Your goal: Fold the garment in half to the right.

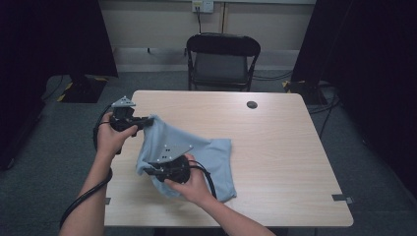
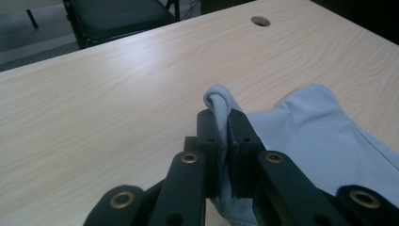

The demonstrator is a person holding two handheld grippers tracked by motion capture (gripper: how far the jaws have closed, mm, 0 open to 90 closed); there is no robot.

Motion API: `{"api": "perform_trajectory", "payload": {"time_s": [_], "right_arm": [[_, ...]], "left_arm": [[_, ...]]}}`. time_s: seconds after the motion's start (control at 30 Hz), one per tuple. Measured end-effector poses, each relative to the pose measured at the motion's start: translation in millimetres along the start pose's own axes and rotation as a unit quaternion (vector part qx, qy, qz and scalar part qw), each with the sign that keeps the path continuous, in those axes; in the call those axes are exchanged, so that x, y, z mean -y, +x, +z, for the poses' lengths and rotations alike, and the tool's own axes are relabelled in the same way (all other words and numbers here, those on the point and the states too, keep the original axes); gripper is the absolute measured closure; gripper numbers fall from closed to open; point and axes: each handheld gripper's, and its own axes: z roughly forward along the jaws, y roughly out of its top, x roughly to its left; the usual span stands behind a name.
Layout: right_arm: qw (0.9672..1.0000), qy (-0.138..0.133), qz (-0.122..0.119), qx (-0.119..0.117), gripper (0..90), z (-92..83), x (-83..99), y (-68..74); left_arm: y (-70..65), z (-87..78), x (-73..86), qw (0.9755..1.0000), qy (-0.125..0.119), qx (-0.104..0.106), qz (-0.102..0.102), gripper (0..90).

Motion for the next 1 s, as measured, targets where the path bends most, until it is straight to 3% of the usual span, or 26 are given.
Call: {"api": "perform_trajectory", "payload": {"time_s": [0.17, 0.6, 1.0], "right_arm": [[0.9998, -0.019, 0.006, -0.002, 79.9, -4.4, -3.4, 2.4], [0.9986, -0.039, 0.015, 0.033, 79.8, -56.6, 14.0, -7.9], [0.9977, -0.043, 0.030, 0.043, 79.8, -71.8, 26.0, -16.3]], "left_arm": [[-7.7, -1.6, -10.2, 1.0000, 0.002, -0.002, 0.009, 85.6], [-52.6, 38.5, -39.4, 0.9985, 0.014, 0.026, 0.047, 85.5], [-61.2, 53.3, -45.0, 0.9980, 0.016, 0.035, 0.051, 85.5]]}}
